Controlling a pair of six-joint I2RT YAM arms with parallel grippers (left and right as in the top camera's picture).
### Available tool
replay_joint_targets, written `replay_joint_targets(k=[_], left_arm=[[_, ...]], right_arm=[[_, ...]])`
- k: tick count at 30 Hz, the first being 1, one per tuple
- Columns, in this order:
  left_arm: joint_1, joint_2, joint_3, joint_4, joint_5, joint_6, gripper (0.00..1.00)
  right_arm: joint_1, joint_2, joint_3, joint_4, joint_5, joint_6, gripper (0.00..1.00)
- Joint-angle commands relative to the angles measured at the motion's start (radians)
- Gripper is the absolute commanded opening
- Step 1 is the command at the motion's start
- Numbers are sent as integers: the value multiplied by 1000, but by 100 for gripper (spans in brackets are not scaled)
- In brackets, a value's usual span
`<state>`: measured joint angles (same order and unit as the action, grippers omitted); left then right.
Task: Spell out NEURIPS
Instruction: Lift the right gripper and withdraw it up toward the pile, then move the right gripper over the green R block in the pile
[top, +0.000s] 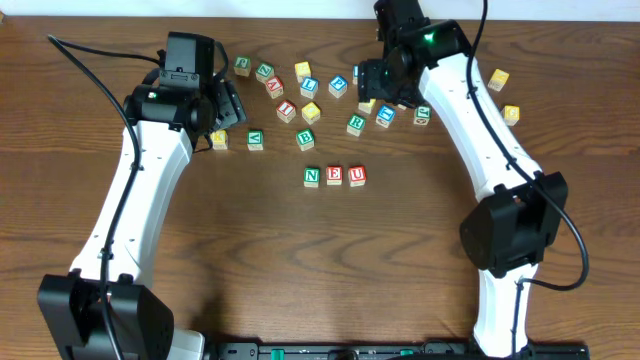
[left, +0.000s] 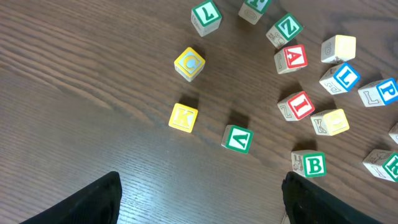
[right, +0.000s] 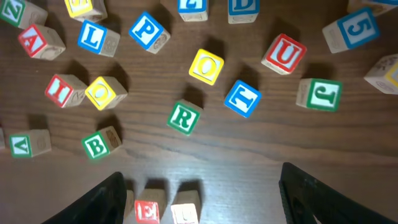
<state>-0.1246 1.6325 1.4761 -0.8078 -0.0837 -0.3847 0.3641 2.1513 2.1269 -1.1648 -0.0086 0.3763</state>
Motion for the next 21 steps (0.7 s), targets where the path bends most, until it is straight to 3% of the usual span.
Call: replay_joint_targets(k=[1,21], left_arm=[[3,12,17,3,2,6,81],[3,12,17,3,2,6,81]], right_arm=[[-3,34,18,23,-6,28,73],[21,49,18,60,-5,39,75]])
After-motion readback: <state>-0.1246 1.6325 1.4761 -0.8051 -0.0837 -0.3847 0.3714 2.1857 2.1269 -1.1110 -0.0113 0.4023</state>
